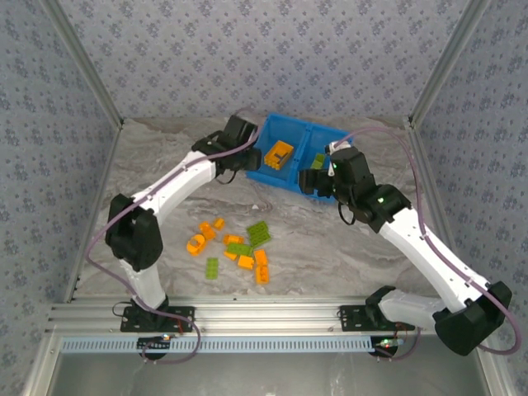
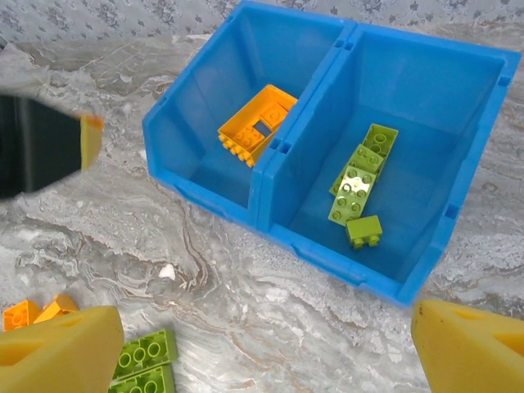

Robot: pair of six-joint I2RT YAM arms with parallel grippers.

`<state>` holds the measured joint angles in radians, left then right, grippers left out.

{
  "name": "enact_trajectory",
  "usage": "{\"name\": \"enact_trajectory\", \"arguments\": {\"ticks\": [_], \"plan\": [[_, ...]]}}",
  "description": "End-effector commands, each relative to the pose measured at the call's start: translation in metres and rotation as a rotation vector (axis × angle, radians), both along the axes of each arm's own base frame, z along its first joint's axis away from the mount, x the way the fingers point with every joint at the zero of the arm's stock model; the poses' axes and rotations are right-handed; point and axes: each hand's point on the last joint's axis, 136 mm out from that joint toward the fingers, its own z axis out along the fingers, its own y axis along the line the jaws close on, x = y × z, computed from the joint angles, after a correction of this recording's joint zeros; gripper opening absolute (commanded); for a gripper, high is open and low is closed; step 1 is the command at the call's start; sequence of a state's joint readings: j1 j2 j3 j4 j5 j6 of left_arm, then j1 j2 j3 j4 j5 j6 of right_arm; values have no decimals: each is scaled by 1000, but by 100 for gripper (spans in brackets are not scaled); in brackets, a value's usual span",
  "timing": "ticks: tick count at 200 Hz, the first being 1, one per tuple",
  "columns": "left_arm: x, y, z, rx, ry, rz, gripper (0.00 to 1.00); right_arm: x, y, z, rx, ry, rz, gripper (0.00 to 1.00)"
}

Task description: Sort the legos into containers by color

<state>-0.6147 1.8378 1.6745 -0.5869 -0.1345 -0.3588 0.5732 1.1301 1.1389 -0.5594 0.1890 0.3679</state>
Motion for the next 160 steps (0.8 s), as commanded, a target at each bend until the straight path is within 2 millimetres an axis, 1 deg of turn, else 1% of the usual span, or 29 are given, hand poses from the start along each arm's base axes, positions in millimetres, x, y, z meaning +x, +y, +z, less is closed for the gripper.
{"name": "enact_trajectory", "arguments": {"ticks": [1,12,20,24,25,26,28,34,46,67,70,76,85,90,104,114,132,145,160], "plan": [[29,-21,-14,83,-49,-76,34,-5,-8,-11,-26,26,-35,93],[41,-37,-16,79,-69,-109,34,-7,-10,-10,-31,25,-37,93],[50,-49,-14,74,-89,-126,34,-12,-13,-15,-50,45,-39,94],[53,-53,-20,83,-87,-137,34,-13,-14,-15,-50,44,-40,94],[56,-56,-13,73,-102,-137,34,-13,-15,-15,-50,43,-40,94],[56,-57,-11,71,-107,-139,34,-13,-15,-15,-51,42,-40,94],[58,-59,-16,79,-105,-144,34,-14,-16,-15,-53,43,-40,93],[63,-65,-19,86,-109,-154,34,-15,-16,-15,-53,42,-40,93],[75,-73,-22,97,-115,-155,34,-18,-19,-15,-56,43,-43,94],[91,-79,-36,85,-72,-117,35,-23,-22,-17,-53,46,-47,94],[94,-80,-36,71,-71,-110,35,-23,-23,-18,-53,49,-49,94],[93,-80,-44,64,-29,-109,36,-25,-23,-19,-51,50,-50,94],[97,-82,-46,36,-9,-99,38,-26,-23,-19,-47,51,-47,94],[98,-83,-49,32,3,-96,40,-27,-23,-20,-47,54,-46,94],[100,-85,-51,27,8,-95,45,-29,-24,-22,-47,63,-42,94],[101,-86,-49,18,5,-90,49,-31,-24,-22,-48,67,-39,94],[99,-87,-36,-3,-7,-86,54,-32,-24,-22,-47,69,-36,94],[97,-87,-23,-22,-20,-89,58,-32,-22,-24,-46,71,-30,94],[91,-88,-3,-37,-41,-97,60,-32,-19,-25,-43,78,-19,94]]}}
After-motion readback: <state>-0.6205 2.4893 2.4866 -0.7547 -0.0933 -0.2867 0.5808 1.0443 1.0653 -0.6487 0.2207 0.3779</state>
